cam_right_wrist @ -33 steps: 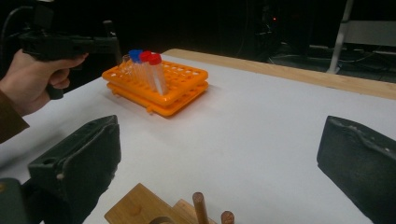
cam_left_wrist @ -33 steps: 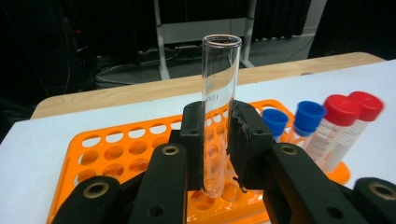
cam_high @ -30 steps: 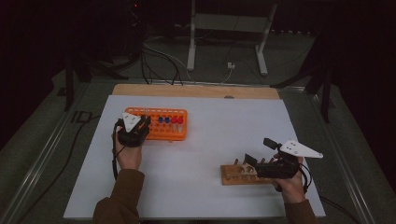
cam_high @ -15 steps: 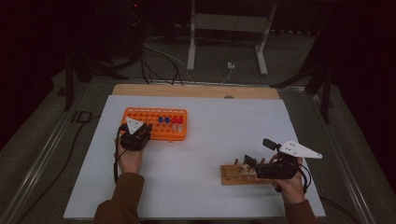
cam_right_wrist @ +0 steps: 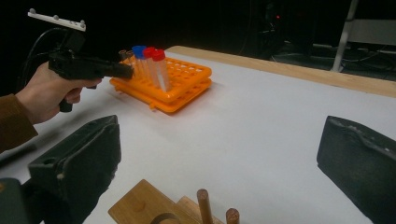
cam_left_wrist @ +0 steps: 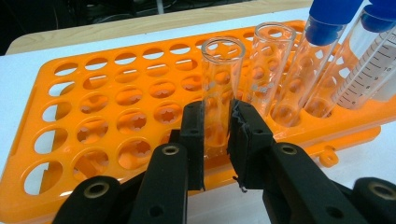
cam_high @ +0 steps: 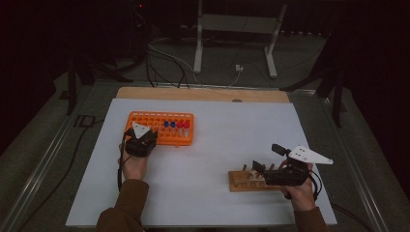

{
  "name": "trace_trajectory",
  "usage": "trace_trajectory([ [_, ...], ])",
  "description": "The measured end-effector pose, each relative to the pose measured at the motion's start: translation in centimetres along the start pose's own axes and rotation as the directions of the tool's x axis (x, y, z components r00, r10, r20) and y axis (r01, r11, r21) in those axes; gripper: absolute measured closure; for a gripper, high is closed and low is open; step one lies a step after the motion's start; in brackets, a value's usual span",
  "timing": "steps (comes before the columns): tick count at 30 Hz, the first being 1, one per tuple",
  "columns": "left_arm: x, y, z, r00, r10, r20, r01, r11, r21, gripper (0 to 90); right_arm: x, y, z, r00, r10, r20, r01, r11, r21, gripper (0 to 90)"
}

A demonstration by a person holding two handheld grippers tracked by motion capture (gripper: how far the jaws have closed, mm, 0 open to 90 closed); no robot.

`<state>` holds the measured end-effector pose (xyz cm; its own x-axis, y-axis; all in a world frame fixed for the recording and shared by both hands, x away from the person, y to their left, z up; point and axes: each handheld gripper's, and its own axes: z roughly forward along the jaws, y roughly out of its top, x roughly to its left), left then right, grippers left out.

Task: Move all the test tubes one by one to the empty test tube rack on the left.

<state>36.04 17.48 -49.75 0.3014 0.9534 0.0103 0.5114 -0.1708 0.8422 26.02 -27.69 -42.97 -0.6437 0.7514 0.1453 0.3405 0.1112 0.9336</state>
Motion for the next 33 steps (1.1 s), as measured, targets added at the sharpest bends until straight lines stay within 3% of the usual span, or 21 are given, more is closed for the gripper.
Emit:
trace_trajectory([
  [9, 0.6, -0.3, -1.8, 0.9954, -0.089, 0.036, 0.090, 0.9953, -0.035, 63.4, -0.3, 0.0, -0.3, 0.9999, 0.010, 0.010, -0.009, 1.000, -0.008, 0.0],
  [13, 1.0, 0.0, -3.8, 0.9875, -0.124, 0.097, 0.131, 0.9886, -0.073, 54.9, -0.3, -0.1, -0.4, 0.9999, 0.008, 0.015, -0.007, 1.000, -0.011, 0.0],
  [18, 0.3, 0.5, -6.2, 0.9827, -0.084, 0.165, 0.105, 0.9867, -0.124, 42.8, -0.5, -0.3, -0.6, 0.9996, 0.007, 0.026, -0.006, 1.000, -0.013, 0.0],
  [21, -0.3, 0.6, -7.7, 0.9760, -0.051, 0.211, 0.087, 0.9824, -0.165, 36.2, -0.7, -0.4, -0.7, 0.9994, 0.006, 0.033, -0.005, 1.000, -0.015, 0.0],
  [26, -1.3, -0.1, -10.1, 0.9736, -0.020, 0.227, 0.070, 0.9736, -0.217, 23.8, -0.7, -0.6, -0.7, 0.9972, -0.029, 0.070, 0.029, 1.000, -0.011, 0.0],
  [28, -1.9, -0.6, -10.9, 0.9778, 0.008, 0.209, 0.039, 0.9743, -0.222, 21.0, -0.7, -0.7, -0.7, 0.9967, -0.026, 0.077, 0.027, 1.000, -0.010, 0.0],
  [33, -2.0, -1.3, -12.3, 0.9826, 0.012, 0.185, 0.035, 0.9681, -0.248, 11.7, -0.8, -1.0, -0.5, 0.9956, -0.032, 0.089, 0.033, 0.999, -0.008, 0.0],
])
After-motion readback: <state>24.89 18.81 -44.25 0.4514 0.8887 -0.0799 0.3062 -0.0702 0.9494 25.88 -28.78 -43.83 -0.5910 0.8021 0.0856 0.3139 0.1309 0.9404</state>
